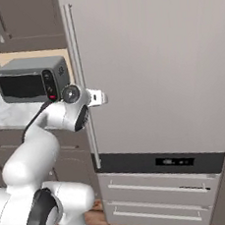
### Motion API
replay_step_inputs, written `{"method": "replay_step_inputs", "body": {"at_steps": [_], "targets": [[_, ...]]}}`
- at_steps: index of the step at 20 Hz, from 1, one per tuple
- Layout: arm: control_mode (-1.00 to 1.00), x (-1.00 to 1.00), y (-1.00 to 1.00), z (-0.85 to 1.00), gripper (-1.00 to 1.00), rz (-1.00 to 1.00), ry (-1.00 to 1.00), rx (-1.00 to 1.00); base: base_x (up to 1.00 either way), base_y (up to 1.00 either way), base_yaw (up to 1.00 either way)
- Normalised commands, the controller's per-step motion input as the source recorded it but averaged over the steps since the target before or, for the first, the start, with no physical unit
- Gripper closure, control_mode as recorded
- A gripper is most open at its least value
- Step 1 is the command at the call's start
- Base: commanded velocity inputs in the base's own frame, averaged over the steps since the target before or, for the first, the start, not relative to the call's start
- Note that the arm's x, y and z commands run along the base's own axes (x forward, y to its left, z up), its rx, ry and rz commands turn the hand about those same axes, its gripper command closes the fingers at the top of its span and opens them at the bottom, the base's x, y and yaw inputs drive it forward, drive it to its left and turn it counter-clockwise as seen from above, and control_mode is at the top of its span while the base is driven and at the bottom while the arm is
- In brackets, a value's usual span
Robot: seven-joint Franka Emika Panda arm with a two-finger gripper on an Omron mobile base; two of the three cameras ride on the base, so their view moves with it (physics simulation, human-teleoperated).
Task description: There is a bowl on the dining counter. Grab a lemon wedge from the fridge and place it in the bowl. Then get the liquor bottle and glass cup from the cabinet and place them next to the bowl.
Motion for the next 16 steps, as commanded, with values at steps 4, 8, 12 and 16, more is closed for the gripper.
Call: {"method": "replay_step_inputs", "body": {"at_steps": [4, 8, 12, 16], "targets": [[-1.00, -0.94, -0.49, 0.07, 1.00, -0.10, 0.06, 0.00, 0.00, 0.00, 0.00], [-1.00, -1.00, -0.69, 0.07, 1.00, -0.10, 0.03, 0.00, 0.00, 0.00, 0.00], [-1.00, -1.00, -0.76, 0.16, 1.00, -0.07, 0.00, 0.01, 0.00, 0.00, 0.00], [-1.00, -1.00, -0.56, 0.21, -1.00, -0.02, 0.00, 0.01, 0.00, 0.00, 0.00]]}}
